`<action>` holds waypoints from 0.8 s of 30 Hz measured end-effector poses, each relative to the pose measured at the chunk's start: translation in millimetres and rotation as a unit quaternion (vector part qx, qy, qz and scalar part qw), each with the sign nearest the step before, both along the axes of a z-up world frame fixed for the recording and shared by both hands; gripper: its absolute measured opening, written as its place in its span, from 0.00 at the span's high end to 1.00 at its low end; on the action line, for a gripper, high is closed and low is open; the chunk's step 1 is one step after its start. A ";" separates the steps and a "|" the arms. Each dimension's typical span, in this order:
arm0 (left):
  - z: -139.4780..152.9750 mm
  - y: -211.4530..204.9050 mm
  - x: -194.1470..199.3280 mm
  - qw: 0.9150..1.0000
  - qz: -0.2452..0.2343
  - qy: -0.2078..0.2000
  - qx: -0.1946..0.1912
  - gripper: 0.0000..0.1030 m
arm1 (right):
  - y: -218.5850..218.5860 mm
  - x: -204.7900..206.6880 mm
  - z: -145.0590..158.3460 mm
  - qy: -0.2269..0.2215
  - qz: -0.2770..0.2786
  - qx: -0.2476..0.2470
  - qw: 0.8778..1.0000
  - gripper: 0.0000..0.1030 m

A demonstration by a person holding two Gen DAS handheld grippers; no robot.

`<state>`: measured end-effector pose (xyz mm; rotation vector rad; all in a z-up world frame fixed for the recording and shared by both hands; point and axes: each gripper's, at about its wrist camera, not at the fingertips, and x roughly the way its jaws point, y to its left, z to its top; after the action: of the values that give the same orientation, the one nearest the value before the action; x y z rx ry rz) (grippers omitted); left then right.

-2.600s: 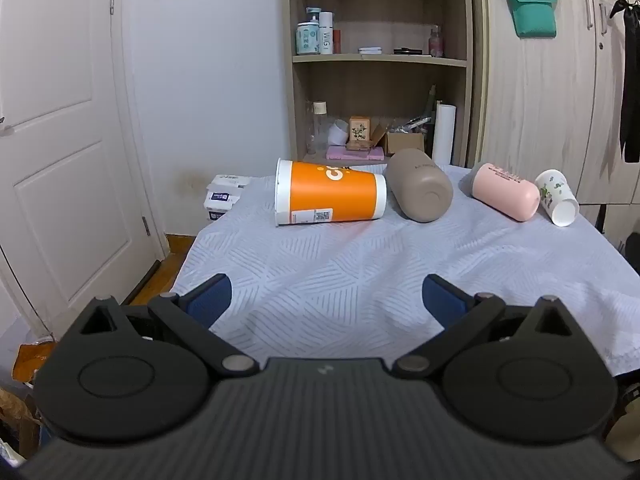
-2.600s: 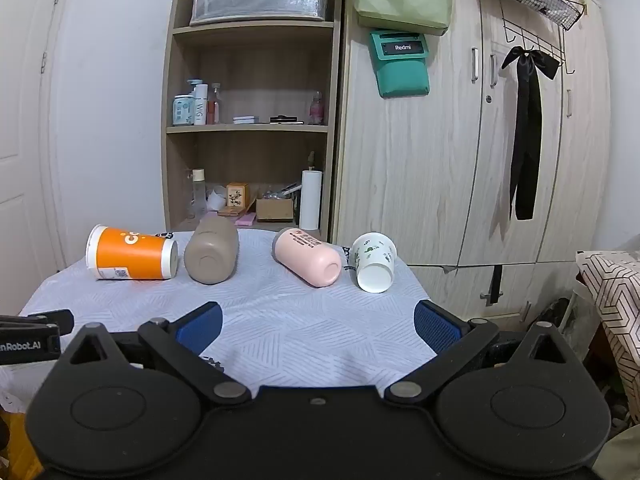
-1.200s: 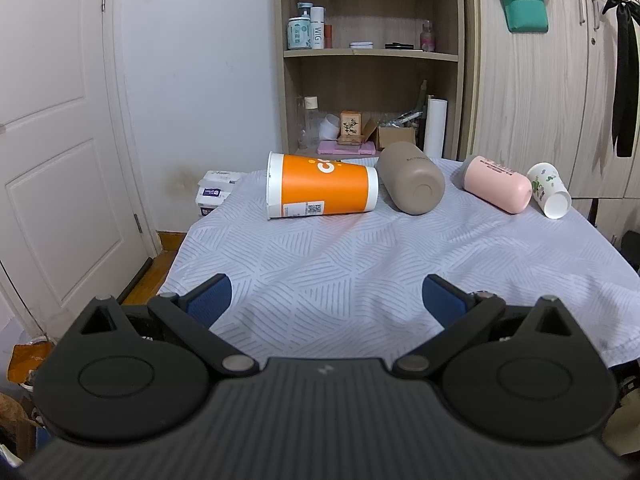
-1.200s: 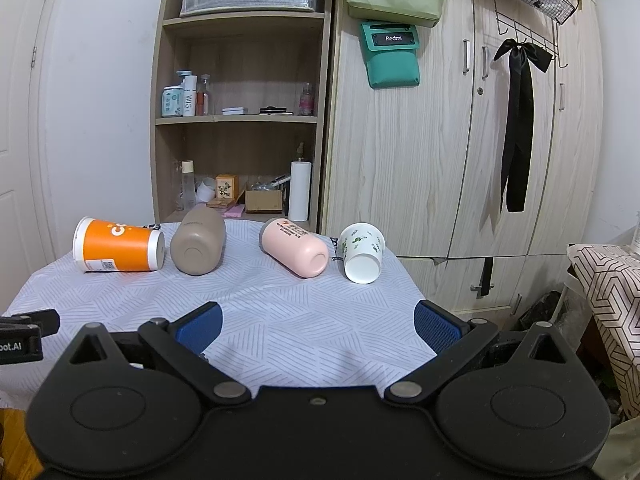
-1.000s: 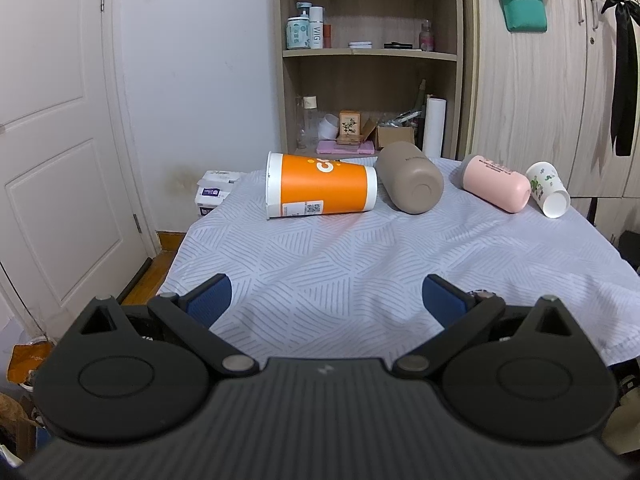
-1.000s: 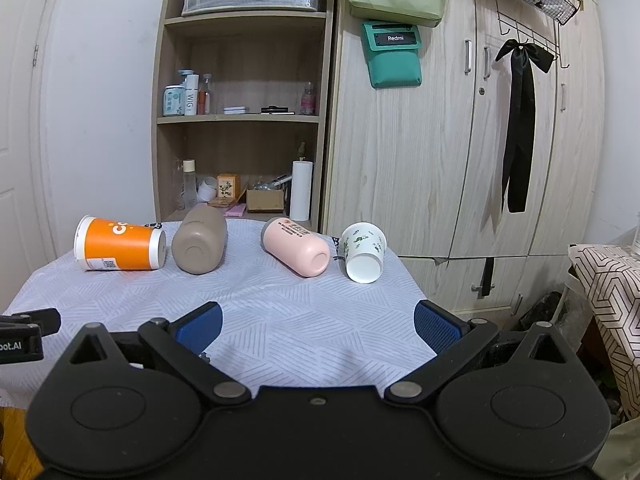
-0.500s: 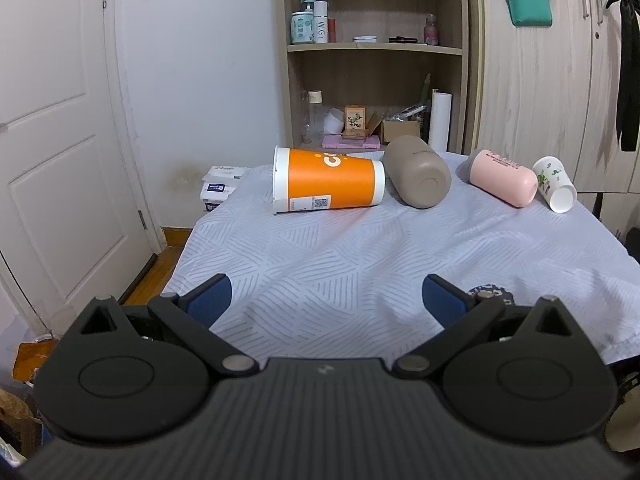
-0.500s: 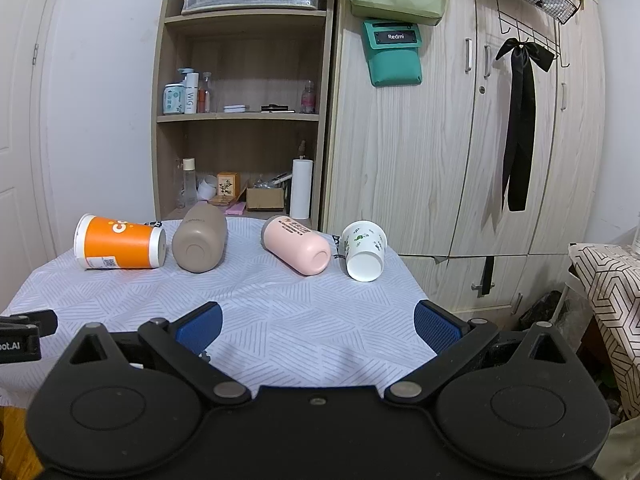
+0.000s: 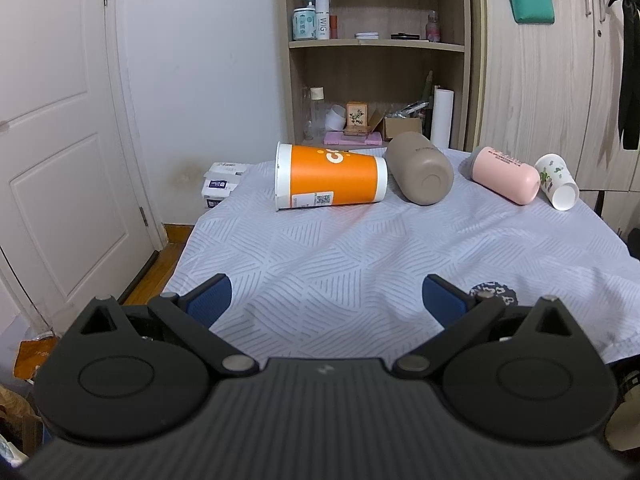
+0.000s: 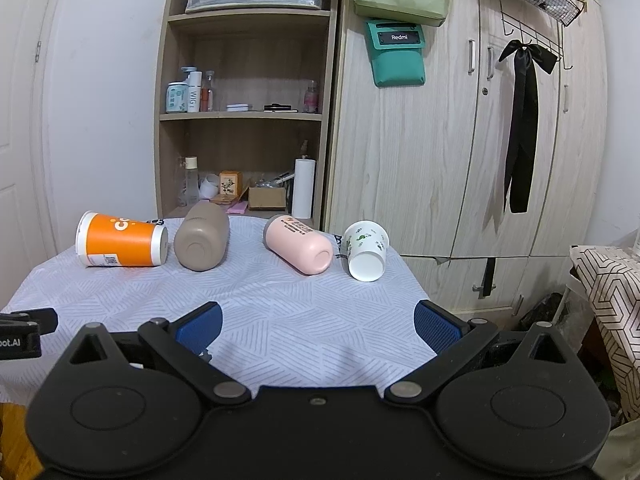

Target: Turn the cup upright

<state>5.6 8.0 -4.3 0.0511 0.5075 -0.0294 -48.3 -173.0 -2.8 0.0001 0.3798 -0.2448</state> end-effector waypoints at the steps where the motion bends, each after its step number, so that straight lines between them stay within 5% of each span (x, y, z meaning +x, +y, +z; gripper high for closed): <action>1: 0.5 -0.9 0.5 1.000 0.001 0.001 0.000 0.00 | -0.3 0.1 -0.2 0.000 0.001 0.001 1.000 0.00; 10: 13.0 -3.7 8.3 1.000 -0.006 -0.004 -0.002 0.00 | -19.8 3.4 5.8 -0.035 0.043 0.043 0.998 0.00; 15: 35.1 -14.1 23.9 0.999 -0.040 -0.002 0.005 0.00 | -40.1 9.9 18.2 -0.074 0.060 0.014 0.995 0.00; 19: 53.2 -31.1 44.9 0.997 -0.068 -0.004 0.022 0.00 | -64.4 28.7 31.2 -0.040 0.076 -0.021 0.996 0.00; 24: 65.2 -56.2 74.5 0.996 -0.090 0.000 0.008 0.00 | -94.4 59.0 35.0 -0.007 0.159 0.031 0.987 0.01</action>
<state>80.1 -48.2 60.9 0.1119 0.5012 -0.2025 10.7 -267.3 32.3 0.0023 0.3671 0.0823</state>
